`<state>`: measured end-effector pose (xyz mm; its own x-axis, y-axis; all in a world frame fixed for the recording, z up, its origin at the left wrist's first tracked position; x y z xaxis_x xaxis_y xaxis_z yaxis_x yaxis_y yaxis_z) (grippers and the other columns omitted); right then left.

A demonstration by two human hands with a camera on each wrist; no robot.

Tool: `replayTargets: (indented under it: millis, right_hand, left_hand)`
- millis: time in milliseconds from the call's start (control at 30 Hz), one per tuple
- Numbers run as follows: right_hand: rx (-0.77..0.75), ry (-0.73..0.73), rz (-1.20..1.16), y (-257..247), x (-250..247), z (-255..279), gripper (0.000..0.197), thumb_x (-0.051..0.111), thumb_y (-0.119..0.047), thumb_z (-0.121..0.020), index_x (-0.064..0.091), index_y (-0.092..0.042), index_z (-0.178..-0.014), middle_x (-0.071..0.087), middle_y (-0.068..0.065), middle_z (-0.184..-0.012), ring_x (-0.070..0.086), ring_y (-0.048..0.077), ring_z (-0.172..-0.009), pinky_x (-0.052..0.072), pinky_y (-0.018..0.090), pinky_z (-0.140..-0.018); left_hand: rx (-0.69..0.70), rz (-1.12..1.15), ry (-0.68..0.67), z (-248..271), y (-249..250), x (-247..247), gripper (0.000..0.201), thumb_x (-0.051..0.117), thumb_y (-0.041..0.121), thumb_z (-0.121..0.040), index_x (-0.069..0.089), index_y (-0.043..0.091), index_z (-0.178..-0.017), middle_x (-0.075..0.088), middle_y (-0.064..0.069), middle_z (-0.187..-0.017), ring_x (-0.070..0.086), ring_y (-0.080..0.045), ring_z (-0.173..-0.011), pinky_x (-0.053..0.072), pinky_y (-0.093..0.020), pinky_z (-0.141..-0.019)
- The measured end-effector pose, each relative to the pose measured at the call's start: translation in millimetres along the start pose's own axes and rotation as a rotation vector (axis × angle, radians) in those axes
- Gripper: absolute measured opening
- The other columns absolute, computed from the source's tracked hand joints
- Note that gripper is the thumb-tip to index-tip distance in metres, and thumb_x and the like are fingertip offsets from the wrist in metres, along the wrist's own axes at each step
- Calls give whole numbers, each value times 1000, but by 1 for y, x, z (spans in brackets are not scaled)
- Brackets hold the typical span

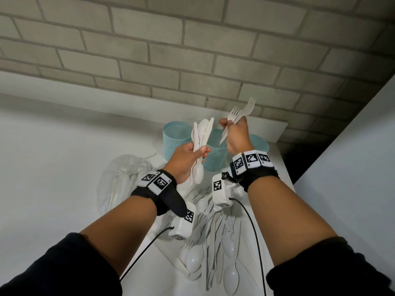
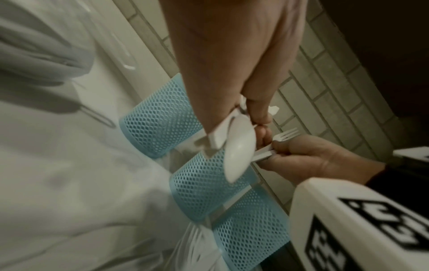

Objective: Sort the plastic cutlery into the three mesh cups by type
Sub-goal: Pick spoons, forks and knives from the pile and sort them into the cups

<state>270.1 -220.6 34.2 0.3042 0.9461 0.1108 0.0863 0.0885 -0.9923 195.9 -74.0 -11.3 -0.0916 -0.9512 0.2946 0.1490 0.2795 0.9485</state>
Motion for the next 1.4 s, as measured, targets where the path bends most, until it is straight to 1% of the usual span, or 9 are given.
replayTargets:
  millis: [267, 433, 533, 667, 767, 833, 933, 1100, 1400]
  right_hand:
    - [79, -25, 62, 20, 2, 3, 30, 28, 6, -94, 41, -5, -119, 59, 1, -85, 57, 22, -93, 46, 44, -100]
    - [80, -72, 139, 19, 5, 8, 35, 34, 3, -96, 42, -4, -129, 62, 11, -116, 56, 25, -115, 42, 35, -103]
    - [70, -92, 154, 15, 4, 11, 36, 45, -2, -96, 43, -5, -131, 56, 9, -124, 53, 21, -117, 41, 27, -96]
    - [69, -68, 104, 8, 0, 12, 46, 51, 5, -89, 42, -7, -132, 55, 6, -121, 54, 19, -107, 48, 17, -76]
    - [-170, 47, 120, -25, -7, 17, 37, 55, 2, -85, 53, -10, -120, 59, 1, -114, 54, 10, -102, 43, 2, -66]
    - [-268, 31, 132, -41, -2, 23, 23, 61, -11, -86, 60, -10, -109, 62, -5, -96, 57, 10, -93, 44, 6, -72]
    - [-225, -141, 223, -40, 17, 27, 19, 67, -28, -84, 64, -14, -97, 60, -2, -85, 56, 11, -77, 49, 24, -74]
    - [-93, -307, 403, -22, 25, 34, 7, 65, -17, -87, 61, -16, -81, 57, -1, -68, 48, 4, -51, 38, 13, -43]
    - [-61, 48, 80, -32, -33, 23, 8, 62, -10, -88, 57, -11, -82, 49, 2, -63, 45, 8, -49, 44, 14, -45]
  left_hand:
    - [25, 38, 26, 1, 1, -4, 24, 55, 4, -92, 55, 0, -116, 65, -4, -84, 61, -5, -68, 52, -11, -66]
    - [13, 73, 18, 3, 0, -1, 26, 53, -1, -92, 55, 1, -117, 66, -5, -90, 61, -12, -78, 53, -14, -69]
    - [7, 91, 15, 3, -1, -1, 28, 54, -2, -91, 55, -1, -118, 67, -5, -90, 62, -12, -78, 53, -16, -71]
    - [-3, 146, 13, 1, -3, -2, 28, 57, -2, -89, 56, -2, -117, 67, -7, -91, 67, -7, -70, 56, -17, -71]
    - [-6, 177, 6, -1, -3, -3, 28, 58, -2, -88, 56, -1, -116, 69, -6, -87, 69, -8, -68, 56, -17, -70]
    - [-10, 188, -3, -1, -4, -2, 29, 59, -3, -87, 56, -3, -116, 71, -3, -81, 69, -9, -68, 56, -17, -68]
    - [-12, 194, -9, -1, -4, 1, 32, 58, -2, -87, 55, -6, -119, 70, -5, -83, 69, -9, -67, 56, -18, -69]
    - [-21, 212, -42, 1, -4, 5, 33, 55, 6, -92, 53, -2, -123, 66, -8, -92, 68, -9, -68, 56, -19, -69]
    - [-88, 189, -80, 7, -10, 2, 15, 52, 10, -95, 58, 9, -108, 64, -4, -96, 70, -11, -69, 57, -22, -60]
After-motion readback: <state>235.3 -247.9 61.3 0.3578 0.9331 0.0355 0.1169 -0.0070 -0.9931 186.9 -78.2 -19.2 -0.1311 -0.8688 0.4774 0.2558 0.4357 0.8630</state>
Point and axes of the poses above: each hand's wrist, its own z-axis away from the middle knuckle, its own x-axis out of the palm, y = z × x, the point moved 10 cm from there along -z, towards the middle knuckle
